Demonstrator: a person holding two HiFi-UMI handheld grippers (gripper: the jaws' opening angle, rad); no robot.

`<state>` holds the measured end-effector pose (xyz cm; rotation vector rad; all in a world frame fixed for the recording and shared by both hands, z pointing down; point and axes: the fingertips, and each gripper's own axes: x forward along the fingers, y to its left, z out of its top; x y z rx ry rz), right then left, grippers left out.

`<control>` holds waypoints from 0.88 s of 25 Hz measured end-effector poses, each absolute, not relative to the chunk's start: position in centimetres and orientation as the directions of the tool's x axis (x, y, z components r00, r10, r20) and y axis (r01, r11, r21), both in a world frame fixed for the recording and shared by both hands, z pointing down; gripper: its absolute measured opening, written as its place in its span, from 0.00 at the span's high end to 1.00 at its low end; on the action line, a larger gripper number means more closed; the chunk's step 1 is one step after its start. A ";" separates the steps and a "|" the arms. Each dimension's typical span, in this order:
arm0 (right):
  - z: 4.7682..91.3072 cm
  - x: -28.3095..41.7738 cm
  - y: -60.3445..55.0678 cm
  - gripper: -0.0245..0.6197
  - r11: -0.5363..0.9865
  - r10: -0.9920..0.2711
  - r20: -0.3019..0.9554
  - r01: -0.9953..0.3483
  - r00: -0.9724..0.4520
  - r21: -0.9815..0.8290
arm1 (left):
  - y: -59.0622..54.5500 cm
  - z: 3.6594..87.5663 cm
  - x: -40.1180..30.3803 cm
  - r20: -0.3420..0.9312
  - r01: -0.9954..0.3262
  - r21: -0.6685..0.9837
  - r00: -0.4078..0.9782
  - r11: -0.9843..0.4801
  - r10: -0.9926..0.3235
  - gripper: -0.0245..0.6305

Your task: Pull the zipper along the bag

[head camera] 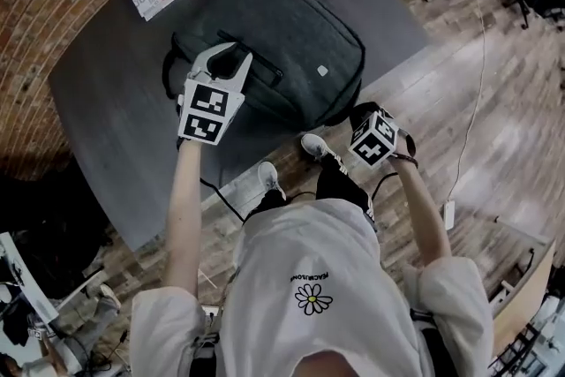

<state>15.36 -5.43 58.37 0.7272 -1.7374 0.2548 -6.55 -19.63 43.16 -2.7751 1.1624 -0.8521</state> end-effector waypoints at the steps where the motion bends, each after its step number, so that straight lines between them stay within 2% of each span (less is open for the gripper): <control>1: 58.4 16.6 -6.1 0.96 0.760 -0.355 0.929 -0.610 -0.102 0.223 | -19.7 43.7 -5.7 0.522 -0.587 -0.277 0.572 -0.760 -0.632 0.82; 3: 58.5 18.8 -7.3 0.96 0.716 -0.387 0.921 -0.647 -0.052 0.264 | -19.4 45.4 -4.2 0.609 -0.444 -0.345 0.565 -0.827 -0.557 0.83; 5: 58.5 20.2 -8.3 0.96 0.687 -0.412 0.911 -0.658 -0.004 0.307 | -19.1 46.8 -3.0 0.650 -0.378 -0.335 0.571 -0.863 -0.502 0.86; 9: 58.0 20.8 -8.3 0.96 0.649 -0.438 0.899 -0.687 0.013 0.326 | -19.5 47.6 -2.5 0.630 -0.432 -0.207 0.628 -0.878 -0.457 0.87; 16: 57.3 20.0 -7.1 0.96 0.550 -0.430 0.902 -0.805 -0.041 0.225 | -19.5 48.1 -2.2 0.601 -0.430 -0.216 0.649 -0.877 -0.467 0.89; 20: 57.4 19.1 -4.9 0.96 0.558 -0.408 0.911 -0.805 -0.055 0.202 | -19.2 48.4 -1.5 0.606 -0.431 -0.202 0.650 -0.879 -0.458 0.89; 22: 57.5 17.7 -3.3 0.96 0.536 -0.389 0.914 -0.835 -0.111 0.127 | -19.2 48.5 -1.3 0.605 -0.427 -0.192 0.658 -0.884 -0.449 0.90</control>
